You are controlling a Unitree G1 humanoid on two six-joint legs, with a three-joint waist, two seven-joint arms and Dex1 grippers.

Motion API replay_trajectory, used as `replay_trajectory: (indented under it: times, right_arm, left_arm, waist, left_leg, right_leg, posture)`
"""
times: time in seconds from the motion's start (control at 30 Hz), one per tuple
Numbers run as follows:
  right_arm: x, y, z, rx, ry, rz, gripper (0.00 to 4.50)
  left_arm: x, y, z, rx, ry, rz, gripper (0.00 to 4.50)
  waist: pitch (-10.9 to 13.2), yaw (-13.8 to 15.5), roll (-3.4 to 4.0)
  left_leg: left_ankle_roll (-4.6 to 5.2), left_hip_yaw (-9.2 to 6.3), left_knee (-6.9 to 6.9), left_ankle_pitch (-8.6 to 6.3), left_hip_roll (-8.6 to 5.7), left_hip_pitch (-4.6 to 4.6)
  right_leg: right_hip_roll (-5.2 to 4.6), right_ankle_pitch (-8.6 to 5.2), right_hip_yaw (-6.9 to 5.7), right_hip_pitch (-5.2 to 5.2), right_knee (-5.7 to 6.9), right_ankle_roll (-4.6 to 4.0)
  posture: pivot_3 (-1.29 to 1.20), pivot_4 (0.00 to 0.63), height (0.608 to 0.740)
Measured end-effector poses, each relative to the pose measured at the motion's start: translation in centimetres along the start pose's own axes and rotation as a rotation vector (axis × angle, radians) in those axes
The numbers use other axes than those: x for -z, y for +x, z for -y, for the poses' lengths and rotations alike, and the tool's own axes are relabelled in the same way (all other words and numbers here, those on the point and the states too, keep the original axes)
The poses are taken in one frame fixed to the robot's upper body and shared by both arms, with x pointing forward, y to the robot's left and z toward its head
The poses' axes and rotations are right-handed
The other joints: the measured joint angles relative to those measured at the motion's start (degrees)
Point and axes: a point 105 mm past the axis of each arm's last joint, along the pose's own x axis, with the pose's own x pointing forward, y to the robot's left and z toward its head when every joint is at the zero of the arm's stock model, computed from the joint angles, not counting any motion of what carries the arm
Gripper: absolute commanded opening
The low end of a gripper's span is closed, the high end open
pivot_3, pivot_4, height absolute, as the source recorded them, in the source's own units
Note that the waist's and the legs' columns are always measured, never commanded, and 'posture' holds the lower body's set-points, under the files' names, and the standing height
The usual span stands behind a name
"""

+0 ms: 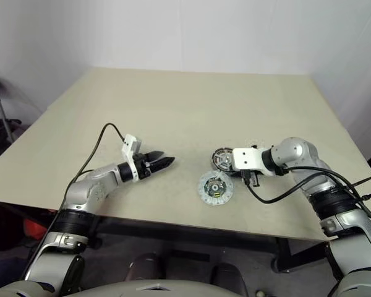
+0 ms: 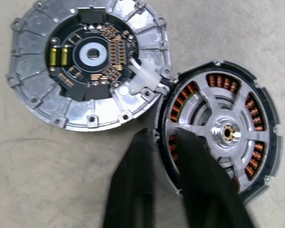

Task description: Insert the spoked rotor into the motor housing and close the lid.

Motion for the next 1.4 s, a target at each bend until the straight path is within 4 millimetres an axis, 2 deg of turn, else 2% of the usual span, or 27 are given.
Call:
replay_trajectory:
  times: [0.47,0.97,1.0,1.07,1.4]
  right_arm:
    - [1.0,0.3,0.2,0.019,0.01,-0.01,0.7]
    - [1.1,0.3,0.2,0.02,0.017,-0.014,0.7]
    - [1.1,0.3,0.2,0.019,0.017,-0.014,0.36]
    - [1.1,0.5,0.2,0.017,0.016,-0.018,0.01]
    - [1.8,0.5,1.0,0.039,0.012,-0.052,0.01]
  left_arm:
    - [0.1,-0.1,-0.1,-0.011,-0.002,0.001,3.8]
    - [0.2,-0.1,-0.1,-0.011,-0.005,0.0,3.8]
    - [0.2,-0.1,-0.1,-0.011,-0.005,0.0,3.8]
    - [0.2,-0.1,-0.1,-0.011,-0.004,0.0,3.8]
    - [0.1,-0.1,-0.2,-0.014,-0.002,0.002,3.8]
  waist:
    - [0.01,-0.09,-0.01]
    - [0.01,-0.09,-0.02]
    - [0.01,-0.11,-0.02]
    - [0.01,-0.23,-0.03]
    - [0.02,-0.27,-0.04]
  left_leg:
    - [-0.12,0.0,0.1,0.07,0.0,0.19]
    - [-0.12,0.0,0.1,0.07,0.0,0.19]
    - [-0.12,0.0,0.09,0.07,0.01,0.2]
    - [-0.13,0.0,0.09,0.08,0.01,0.22]
    - [-0.15,0.0,0.09,0.09,0.0,0.17]
  right_leg:
    - [0.0,0.01,0.04,0.1,0.16,-0.01]
    - [0.0,0.01,0.04,0.1,0.17,-0.01]
    - [0.0,0.01,0.04,0.1,0.17,-0.01]
    - [0.0,0.01,0.04,0.11,0.17,-0.01]
    - [0.0,0.01,0.05,0.08,0.17,-0.01]
  posture:
    - [0.0,0.0,0.74]
    - [0.0,0.0,0.74]
    - [0.0,0.0,0.74]
    - [0.0,0.0,0.74]
    - [0.0,0.0,0.74]
